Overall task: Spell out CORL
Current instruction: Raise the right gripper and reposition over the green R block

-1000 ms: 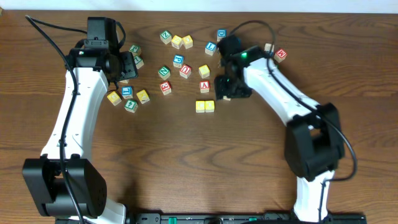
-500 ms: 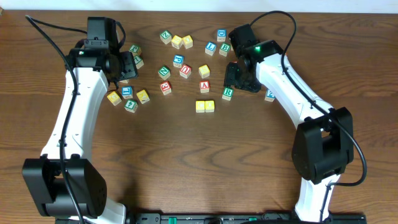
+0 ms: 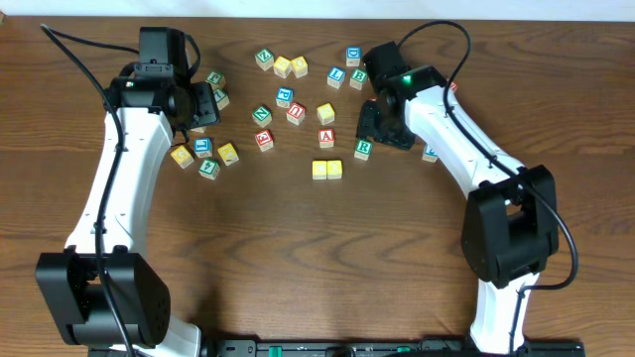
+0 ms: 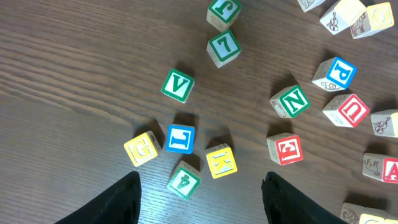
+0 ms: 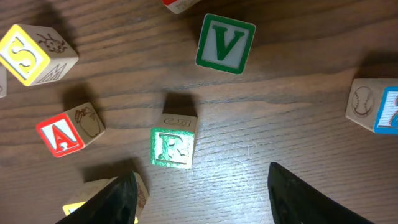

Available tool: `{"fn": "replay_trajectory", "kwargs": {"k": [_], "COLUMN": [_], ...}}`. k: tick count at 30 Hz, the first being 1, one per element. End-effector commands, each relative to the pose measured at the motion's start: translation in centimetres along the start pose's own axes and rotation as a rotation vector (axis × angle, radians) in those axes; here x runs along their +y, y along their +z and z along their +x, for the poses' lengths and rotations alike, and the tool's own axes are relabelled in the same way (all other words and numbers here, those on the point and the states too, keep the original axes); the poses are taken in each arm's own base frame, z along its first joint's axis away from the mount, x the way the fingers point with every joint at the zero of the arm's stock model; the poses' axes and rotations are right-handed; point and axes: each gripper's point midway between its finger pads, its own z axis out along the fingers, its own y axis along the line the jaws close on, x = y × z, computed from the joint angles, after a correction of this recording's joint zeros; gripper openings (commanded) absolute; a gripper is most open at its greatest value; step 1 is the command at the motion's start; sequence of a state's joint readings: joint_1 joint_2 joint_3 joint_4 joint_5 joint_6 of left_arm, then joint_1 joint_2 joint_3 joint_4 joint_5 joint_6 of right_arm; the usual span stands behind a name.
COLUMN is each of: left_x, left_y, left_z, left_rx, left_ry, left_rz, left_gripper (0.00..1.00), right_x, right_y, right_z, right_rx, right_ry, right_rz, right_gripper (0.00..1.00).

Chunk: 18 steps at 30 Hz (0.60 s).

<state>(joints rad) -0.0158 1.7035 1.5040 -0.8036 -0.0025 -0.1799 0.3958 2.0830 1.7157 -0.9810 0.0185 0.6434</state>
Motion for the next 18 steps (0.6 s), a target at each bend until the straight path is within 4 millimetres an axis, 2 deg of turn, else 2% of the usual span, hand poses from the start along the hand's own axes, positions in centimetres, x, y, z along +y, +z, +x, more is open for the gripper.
{"fn": "replay_trajectory", "kwargs": {"k": [1,18], "left_x": [0.2,0.2], "left_y": [0.6,0.6], "left_z": [0.4,0.4], "left_rx": [0.018,0.018], "left_ry": [0.000,0.000], "left_rz": [-0.004,-0.005], "left_gripper": [0.61,0.61], "right_x": [-0.4,0.1], "right_y": [1.8,2.9], "right_z": [0.6,0.0], "right_rx": [0.026,0.006], "right_ry": [0.032,0.064], "right_rz": [0.036,0.023], "right_gripper": [0.63,0.63]}}
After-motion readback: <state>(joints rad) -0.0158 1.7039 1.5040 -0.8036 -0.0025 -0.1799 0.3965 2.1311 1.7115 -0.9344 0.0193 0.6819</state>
